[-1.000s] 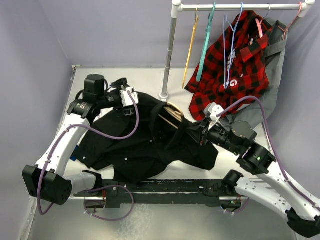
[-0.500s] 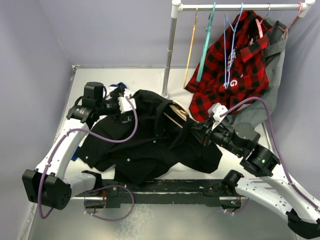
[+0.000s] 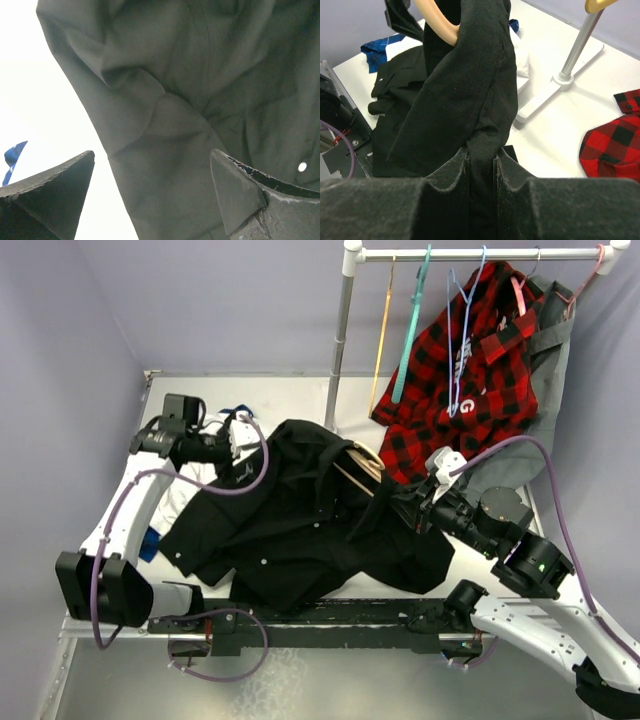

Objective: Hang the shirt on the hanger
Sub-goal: Hang the shirt on the hanger.

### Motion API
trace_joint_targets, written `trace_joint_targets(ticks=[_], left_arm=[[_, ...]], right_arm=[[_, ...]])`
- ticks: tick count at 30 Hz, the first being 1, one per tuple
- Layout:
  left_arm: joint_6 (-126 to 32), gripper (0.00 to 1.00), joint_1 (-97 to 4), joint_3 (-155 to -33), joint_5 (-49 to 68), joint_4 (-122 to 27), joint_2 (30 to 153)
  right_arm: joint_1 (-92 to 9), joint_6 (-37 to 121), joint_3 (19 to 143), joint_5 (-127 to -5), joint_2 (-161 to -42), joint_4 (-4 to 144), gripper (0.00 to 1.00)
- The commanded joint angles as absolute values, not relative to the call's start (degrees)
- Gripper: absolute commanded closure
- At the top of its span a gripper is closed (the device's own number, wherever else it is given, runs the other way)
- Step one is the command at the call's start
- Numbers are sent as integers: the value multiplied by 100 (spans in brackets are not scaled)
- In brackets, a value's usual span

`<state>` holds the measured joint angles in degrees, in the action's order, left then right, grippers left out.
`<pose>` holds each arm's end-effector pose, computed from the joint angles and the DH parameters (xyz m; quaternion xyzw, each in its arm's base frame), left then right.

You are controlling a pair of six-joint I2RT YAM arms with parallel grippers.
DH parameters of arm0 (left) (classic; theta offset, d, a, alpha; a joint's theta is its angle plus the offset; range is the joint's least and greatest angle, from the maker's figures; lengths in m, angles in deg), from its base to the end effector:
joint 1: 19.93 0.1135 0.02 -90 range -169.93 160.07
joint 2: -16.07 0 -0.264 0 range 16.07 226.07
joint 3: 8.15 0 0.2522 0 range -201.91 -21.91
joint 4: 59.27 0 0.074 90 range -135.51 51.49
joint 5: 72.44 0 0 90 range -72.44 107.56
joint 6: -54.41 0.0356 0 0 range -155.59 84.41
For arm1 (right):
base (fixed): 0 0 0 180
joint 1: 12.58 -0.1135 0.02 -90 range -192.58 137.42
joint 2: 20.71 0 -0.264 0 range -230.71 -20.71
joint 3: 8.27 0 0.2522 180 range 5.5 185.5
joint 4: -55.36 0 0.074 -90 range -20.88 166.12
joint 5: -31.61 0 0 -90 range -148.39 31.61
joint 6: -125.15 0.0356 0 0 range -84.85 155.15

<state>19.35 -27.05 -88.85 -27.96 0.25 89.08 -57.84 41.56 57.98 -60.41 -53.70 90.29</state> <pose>0.2488 -0.0567 0.3219 0.5576 0.6815 -0.2120 0.4238 0.0829 0.0854 0.3924 -0.2501 0.6723 0.3150 0.6215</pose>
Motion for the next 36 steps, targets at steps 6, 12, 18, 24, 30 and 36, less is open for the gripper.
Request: trace_joint_targets(ticks=[6,12,18,24,30,36], left_arm=[[184,1,-4064,-8572,-1750,-695,8539],[-575,1,-4299,-8623,-1666,-565,8164],[-1009,1,-4515,-8132,-137,-1283,7968],[-1075,1,-4789,-7592,106,-1592,8017],[-831,1,-4893,-7231,848,-2213,8104],[-438,46,-4894,-6912,1440,-3042,8248]], right_arm=[[-5758,4064,6174,-5551,-5326,8700,100],[-5760,4196,6271,-5255,-5527,8673,100],[-5758,4262,6271,-5251,-5569,8485,100],[-5758,4288,6236,-5303,-5598,8336,100],[-5758,4264,6216,-5401,-5686,8154,100],[-5763,4257,6218,-5444,-5780,8115,100]])
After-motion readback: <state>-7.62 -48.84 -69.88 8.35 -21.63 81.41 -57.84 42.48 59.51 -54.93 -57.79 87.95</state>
